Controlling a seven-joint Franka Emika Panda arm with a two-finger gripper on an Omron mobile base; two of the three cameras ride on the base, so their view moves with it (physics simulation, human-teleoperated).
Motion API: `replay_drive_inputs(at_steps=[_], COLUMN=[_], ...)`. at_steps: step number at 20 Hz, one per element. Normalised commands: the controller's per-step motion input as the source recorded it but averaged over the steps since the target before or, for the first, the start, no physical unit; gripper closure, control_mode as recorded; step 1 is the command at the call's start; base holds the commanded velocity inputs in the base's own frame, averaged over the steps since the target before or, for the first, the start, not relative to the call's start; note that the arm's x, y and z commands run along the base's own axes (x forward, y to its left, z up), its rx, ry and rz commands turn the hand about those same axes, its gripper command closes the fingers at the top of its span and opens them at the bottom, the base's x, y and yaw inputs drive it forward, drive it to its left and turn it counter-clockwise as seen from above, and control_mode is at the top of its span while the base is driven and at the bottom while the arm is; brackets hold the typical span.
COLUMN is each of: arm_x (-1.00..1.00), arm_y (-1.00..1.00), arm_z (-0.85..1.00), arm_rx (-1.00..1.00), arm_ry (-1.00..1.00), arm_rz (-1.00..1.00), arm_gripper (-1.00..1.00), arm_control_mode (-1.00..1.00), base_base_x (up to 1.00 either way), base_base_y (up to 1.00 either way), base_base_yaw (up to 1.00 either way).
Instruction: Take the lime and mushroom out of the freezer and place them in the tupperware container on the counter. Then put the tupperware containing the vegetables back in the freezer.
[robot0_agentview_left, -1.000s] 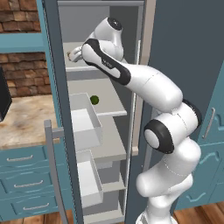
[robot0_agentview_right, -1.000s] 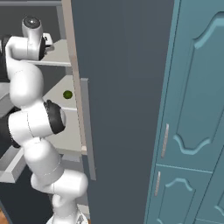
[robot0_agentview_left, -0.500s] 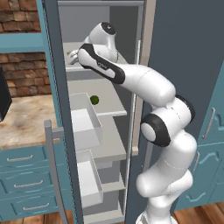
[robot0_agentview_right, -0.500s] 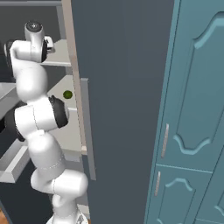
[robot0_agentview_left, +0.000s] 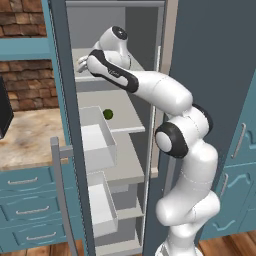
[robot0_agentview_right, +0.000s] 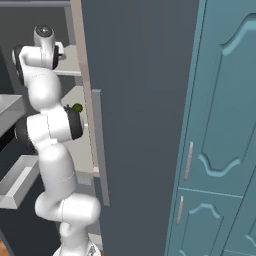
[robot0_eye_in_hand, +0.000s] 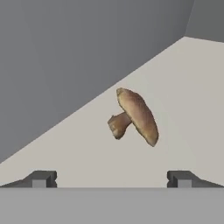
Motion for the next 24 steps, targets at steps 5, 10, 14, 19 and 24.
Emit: replay_drive_inputs(at_steps=[5, 10, 14, 19, 24], arm_x=[0.44, 0.44, 0.43, 0.31, -0.33], arm_y=[0.18, 0.19, 0.12, 0.06, 0.0], arm_z=[-0.02, 0.0, 0.0, -0.06, -0.52], arm_rx=[0.0, 0.0, 0.0, 0.0, 0.0], arm_ry=[0.05, 0.03, 0.03, 0.03, 0.03], arm_rz=[0.0, 0.0, 0.0, 0.0, 0.0], arm_gripper=[-1.0, -1.0, -1.0, 1.0, 1.0], arm_control_mode=[-1.0, -1.0, -1.0, -1.0, -1.0], base_base_x=[0.0, 0.0, 0.0, 0.0, 0.0], base_base_y=[0.0, 0.0, 0.0, 0.0, 0.0], base_base_yaw=[0.0, 0.0, 0.0, 0.0, 0.0])
